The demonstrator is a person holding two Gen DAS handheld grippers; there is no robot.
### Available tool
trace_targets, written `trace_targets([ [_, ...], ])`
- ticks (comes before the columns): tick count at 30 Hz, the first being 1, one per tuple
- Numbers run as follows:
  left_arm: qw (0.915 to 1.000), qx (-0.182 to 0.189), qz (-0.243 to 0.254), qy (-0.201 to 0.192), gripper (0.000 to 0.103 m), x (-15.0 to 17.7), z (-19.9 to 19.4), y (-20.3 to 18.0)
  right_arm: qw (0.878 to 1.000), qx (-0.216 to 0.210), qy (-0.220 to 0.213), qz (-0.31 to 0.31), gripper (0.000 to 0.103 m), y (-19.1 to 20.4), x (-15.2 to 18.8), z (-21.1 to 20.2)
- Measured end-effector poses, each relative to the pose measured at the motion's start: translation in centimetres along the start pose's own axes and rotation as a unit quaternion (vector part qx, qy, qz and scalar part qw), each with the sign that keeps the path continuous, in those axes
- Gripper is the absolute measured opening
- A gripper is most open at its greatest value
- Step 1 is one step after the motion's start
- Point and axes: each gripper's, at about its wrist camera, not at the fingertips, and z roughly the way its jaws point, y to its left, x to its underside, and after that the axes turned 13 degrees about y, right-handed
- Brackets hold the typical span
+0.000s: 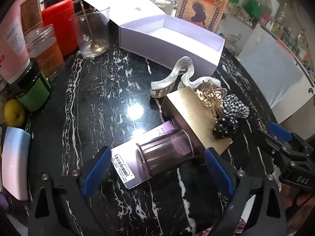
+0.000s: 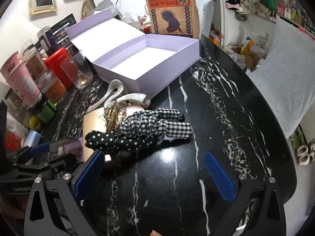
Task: Organize rigid objects
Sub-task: 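Move the left tool to the smoky cylinder cup while the right tool approaches the gingham scrunchie, then close the left tool on the smoky cup while the right tool grasps the gingham scrunchie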
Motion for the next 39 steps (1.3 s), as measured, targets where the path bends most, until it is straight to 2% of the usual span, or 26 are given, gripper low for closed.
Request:
trace_targets([
  [3,0.9998,0.013,-0.005,0.014,0.075,-0.3,0.7,0.2,1.0,-0.003,0.0,0.001,0.103,-0.3,-0.2,0.2],
  [5,0.9999,0.01,-0.007,0.009,0.066,-0.3,0.7,0.3,1.0,-0.008,-0.001,0.0,0.103,-0.4,-0.5,0.4],
  [6,0.9999,0.01,-0.007,0.008,0.058,-0.4,0.6,0.4,1.0,-0.011,-0.001,0.0,0.103,-0.5,-0.6,0.5],
  [7,0.9999,0.01,-0.007,0.007,0.056,-0.4,0.6,0.4,1.0,-0.014,0.0,0.0,0.103,-0.5,-0.7,0.7],
  [12,0.9999,0.012,-0.01,0.004,0.056,-0.6,0.6,0.8,1.0,-0.03,0.005,-0.005,0.103,-0.4,-1.2,1.3],
  [23,0.9995,0.012,-0.022,-0.021,0.056,-1.2,-0.5,1.5,0.999,-0.03,-0.003,-0.023,0.103,-0.7,-2.8,2.4],
  [33,0.9995,0.013,-0.019,-0.023,0.056,-1.9,-0.4,1.0,0.997,-0.071,0.03,-0.022,0.103,-1.9,-4.0,5.2],
  [39,0.9996,0.011,-0.017,-0.018,0.056,-2.1,-0.2,0.7,0.998,-0.062,0.017,-0.019,0.103,-1.7,-3.9,5.6],
])
